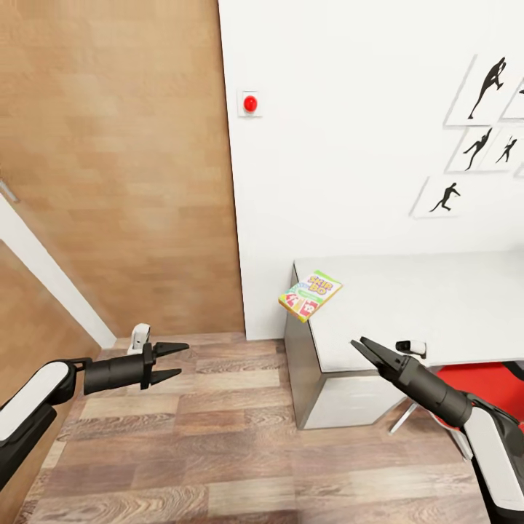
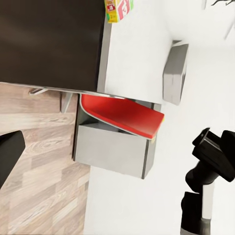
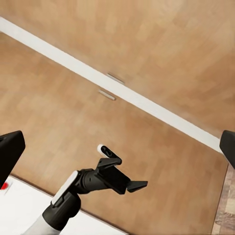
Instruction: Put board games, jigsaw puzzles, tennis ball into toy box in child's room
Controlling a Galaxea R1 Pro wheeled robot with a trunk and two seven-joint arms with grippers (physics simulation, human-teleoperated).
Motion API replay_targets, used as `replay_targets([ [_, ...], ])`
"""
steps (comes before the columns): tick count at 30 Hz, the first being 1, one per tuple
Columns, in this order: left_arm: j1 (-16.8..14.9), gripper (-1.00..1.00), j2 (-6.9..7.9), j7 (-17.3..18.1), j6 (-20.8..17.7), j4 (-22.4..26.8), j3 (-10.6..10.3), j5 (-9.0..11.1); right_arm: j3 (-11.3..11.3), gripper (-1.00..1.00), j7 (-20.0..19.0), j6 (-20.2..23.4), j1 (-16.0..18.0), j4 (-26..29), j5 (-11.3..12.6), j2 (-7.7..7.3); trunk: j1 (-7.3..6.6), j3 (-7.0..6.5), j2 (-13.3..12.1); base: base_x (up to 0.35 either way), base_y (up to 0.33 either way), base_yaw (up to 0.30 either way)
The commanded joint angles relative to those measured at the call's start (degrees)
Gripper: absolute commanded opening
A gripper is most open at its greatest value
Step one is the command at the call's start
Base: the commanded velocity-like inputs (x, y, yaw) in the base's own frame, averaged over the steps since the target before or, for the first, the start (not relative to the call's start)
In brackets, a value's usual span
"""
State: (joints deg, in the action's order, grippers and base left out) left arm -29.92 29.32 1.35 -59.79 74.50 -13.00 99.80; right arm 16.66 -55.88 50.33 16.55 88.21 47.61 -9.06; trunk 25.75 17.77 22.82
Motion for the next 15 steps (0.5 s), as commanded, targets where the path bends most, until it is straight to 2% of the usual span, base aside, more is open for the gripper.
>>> replay_targets([
  [1, -0.1, 1.00, 0.05, 0.1, -0.1, 0.0, -0.1, 0.0, 0.2, 1.00, -0.4, 0.2, 0.0, 0.0, 0.0, 0.00, 0.04, 0.00, 0.1, 0.000, 0.000, 0.000],
  [15, 0.3, 1.00, -0.13, 0.1, -0.1, 0.2, -0.3, 0.0, 0.4, 1.00, -1.5, 0.1, -0.3, 0.0, -0.5, 0.09, 0.04, -1.32, 0.1, 0.010, 0.000, 0.000],
])
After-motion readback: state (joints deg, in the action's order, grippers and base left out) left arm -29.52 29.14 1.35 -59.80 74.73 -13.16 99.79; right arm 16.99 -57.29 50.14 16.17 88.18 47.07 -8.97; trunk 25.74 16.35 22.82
